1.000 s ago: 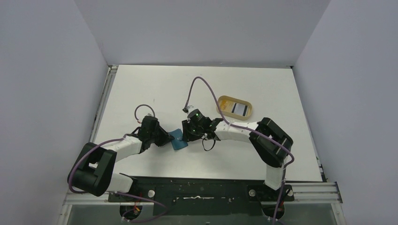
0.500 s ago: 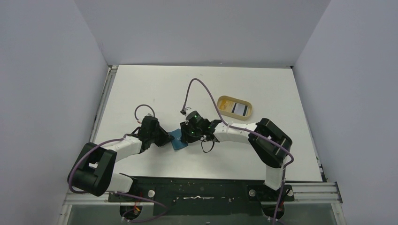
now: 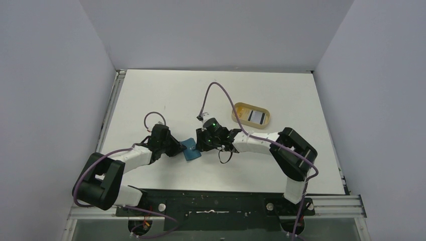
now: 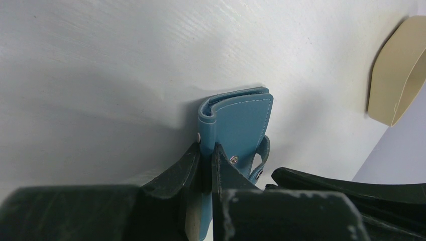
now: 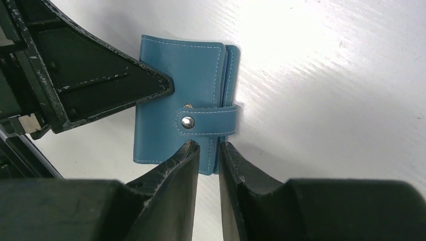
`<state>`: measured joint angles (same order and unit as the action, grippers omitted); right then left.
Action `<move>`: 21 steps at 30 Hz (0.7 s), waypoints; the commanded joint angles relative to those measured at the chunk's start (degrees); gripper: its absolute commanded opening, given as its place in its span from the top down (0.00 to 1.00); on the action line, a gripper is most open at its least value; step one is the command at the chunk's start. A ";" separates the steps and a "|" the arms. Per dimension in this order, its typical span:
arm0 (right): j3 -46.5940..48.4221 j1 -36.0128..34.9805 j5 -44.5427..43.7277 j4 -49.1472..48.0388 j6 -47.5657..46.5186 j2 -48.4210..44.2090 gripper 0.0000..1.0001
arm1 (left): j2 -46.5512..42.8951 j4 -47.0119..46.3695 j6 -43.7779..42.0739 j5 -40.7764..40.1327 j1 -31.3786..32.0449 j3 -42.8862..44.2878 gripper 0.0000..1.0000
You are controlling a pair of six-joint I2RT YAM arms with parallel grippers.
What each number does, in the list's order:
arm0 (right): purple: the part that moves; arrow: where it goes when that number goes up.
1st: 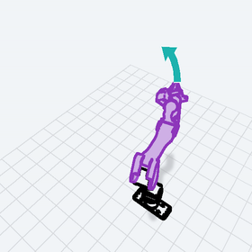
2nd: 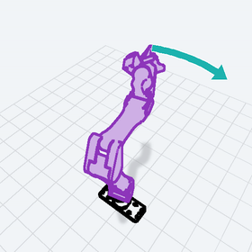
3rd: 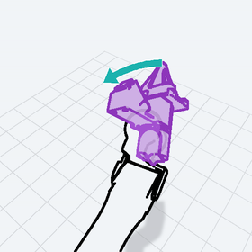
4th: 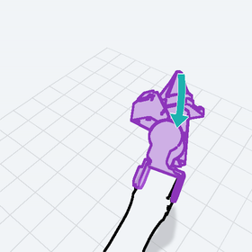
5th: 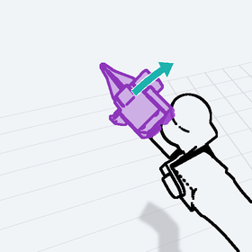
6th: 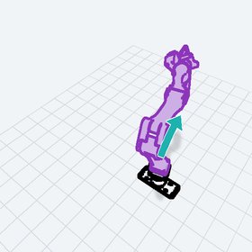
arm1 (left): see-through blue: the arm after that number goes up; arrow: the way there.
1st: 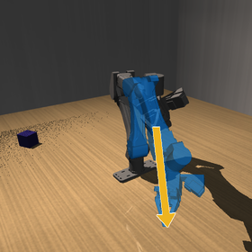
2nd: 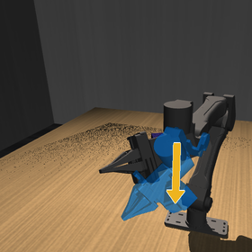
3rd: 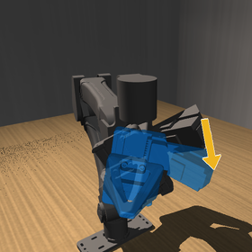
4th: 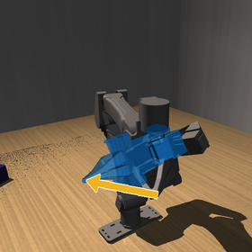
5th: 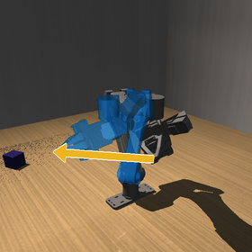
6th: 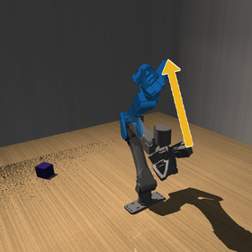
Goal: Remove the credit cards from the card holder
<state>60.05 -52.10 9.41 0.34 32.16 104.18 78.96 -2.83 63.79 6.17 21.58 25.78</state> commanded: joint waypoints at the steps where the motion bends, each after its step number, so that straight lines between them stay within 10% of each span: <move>1: 1.25 0.42 -0.51 -3.79 -0.05 -1.27 0.77 | 2.25 4.24 -2.35 -2.44 -0.23 -0.29 1.00; 21: 2.68 -0.37 1.97 -8.34 1.39 5.13 0.78 | 3.07 4.24 -2.58 -2.40 -0.23 -0.29 1.00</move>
<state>60.66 -52.12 11.00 -3.16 32.82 108.38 79.90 -3.25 63.77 6.68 21.47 26.30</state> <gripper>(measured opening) 0.225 0.048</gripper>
